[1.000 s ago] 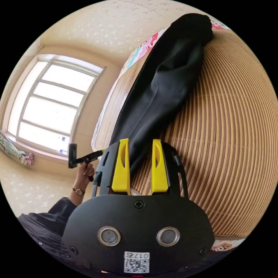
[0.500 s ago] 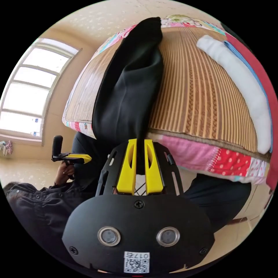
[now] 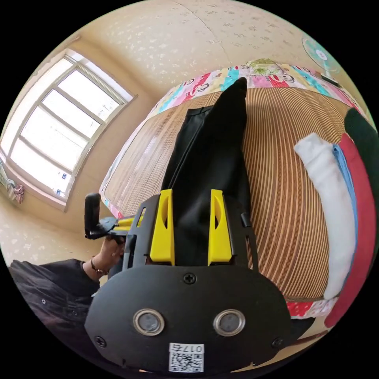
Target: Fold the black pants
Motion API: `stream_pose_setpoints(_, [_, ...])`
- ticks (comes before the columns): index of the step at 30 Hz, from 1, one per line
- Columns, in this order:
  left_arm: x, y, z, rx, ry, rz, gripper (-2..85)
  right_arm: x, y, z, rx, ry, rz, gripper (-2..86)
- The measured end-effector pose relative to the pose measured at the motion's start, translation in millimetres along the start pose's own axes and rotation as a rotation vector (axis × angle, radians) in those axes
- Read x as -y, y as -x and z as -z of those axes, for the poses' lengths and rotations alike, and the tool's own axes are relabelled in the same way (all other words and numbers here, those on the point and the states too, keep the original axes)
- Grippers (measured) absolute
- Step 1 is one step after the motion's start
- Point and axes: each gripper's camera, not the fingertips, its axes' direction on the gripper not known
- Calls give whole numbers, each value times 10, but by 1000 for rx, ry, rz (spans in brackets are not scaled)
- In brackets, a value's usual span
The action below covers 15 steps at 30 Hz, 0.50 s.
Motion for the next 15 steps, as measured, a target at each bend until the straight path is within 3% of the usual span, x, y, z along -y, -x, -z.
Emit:
stream_pose_setpoints(5, [-235, 75, 44, -52, -70, 59, 109, 1050, -118, -346, 30, -65, -13, 172])
stream_pose_setpoints(10, [-440, 106, -13, -112, -40, 79, 38, 1842, -294, -689, -11, -107, -163, 61])
stream_pose_setpoints(15, [-602, 123, 119, -242, -112, 103, 26, 2043, 409, -1144, 58, -70, 119, 48])
